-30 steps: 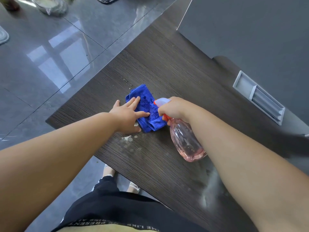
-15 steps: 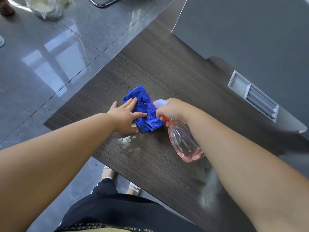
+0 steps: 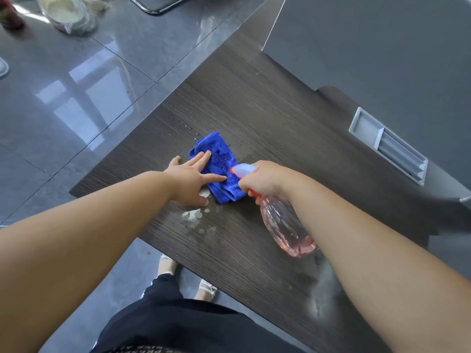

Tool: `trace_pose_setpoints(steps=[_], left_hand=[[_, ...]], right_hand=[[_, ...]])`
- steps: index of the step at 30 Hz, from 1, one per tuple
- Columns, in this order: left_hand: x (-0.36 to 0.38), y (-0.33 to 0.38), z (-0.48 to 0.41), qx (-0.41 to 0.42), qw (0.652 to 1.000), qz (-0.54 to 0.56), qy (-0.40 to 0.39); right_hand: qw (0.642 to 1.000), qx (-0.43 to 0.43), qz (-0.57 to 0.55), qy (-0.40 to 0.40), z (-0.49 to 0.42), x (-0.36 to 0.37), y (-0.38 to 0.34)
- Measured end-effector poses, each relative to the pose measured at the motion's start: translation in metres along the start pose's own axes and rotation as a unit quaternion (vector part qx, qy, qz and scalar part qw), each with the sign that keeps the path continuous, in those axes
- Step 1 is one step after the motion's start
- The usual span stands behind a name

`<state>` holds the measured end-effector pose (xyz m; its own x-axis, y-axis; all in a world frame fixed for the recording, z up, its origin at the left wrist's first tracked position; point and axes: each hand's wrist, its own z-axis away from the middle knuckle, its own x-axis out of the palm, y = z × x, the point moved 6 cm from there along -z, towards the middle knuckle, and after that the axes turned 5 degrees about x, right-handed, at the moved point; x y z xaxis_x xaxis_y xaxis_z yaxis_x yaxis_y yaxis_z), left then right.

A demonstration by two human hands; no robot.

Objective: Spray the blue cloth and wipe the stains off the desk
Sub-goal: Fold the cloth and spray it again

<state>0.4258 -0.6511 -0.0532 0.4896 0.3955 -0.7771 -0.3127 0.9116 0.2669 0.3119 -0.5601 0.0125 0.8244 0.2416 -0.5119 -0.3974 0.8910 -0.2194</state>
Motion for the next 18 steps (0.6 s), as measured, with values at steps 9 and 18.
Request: trace_pose_setpoints(steps=[9, 18], left_hand=[[0.005, 0.0, -0.002, -0.003, 0.999, -0.016, -0.034], [0.003, -0.001, -0.003, -0.005, 0.999, 0.001, -0.048]], right_hand=[[0.998, -0.057, 0.008, 0.039, -0.003, -0.003, -0.031], [0.998, -0.033, 0.03, 0.041, 0.001, 0.004, -0.006]])
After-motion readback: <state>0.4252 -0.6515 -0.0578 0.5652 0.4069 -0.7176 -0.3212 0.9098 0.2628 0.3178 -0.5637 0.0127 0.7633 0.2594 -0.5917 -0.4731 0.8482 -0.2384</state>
